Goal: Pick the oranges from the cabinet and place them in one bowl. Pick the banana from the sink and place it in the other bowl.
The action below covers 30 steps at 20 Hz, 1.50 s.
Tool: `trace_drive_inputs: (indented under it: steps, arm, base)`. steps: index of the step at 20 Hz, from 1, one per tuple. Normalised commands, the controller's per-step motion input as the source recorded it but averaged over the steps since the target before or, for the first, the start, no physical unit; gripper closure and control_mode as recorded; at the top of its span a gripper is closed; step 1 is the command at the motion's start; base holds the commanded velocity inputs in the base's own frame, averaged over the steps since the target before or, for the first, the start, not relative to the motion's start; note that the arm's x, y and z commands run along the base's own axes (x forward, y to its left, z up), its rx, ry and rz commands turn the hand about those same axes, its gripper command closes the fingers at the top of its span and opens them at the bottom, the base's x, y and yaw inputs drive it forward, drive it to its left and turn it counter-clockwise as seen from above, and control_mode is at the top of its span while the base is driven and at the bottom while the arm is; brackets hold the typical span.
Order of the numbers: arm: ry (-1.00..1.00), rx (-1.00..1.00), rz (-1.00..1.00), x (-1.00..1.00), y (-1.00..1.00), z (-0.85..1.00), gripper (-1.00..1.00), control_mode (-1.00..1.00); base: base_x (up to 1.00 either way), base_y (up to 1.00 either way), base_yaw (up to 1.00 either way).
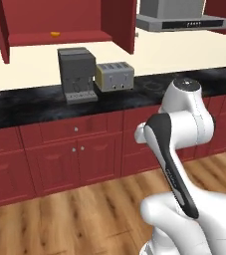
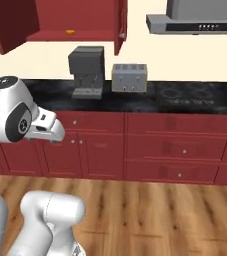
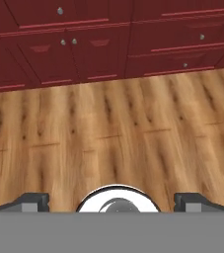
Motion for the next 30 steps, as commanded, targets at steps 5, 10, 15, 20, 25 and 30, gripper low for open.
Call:
trace_drive_inputs:
  steps: [5, 10, 15, 20, 25, 30]
  arm:
    - [0.00, 0.00, 0.00, 0.00, 0.00, 0.00, -1.00, 1.00]
    - [0.00, 0.00, 0.00, 0.00, 0.00, 0.00, -1.00, 1.00]
    - [0.00, 0.00, 0.00, 0.00, 0.00, 0.00, -1.00, 1.00]
    - [0.00, 0.00, 0.00, 0.00, 0.00, 0.00, -1.00, 1.00]
    - [0.00, 0.00, 0.00, 0.00, 0.00, 0.00, -1.00, 1.00]
    - [0.00, 0.00, 0.00, 0.00, 0.00, 0.00, -1.00, 1.00]
  base:
    - [0.43, 0.54, -0.22]
    - [0.73, 0.68, -0.02]
    - [0.82, 0.03, 0.03]
    - [0.84, 0.10, 0.22]
    - [0.81, 0.00, 0.26]
    - [0.79, -0.06, 0.15]
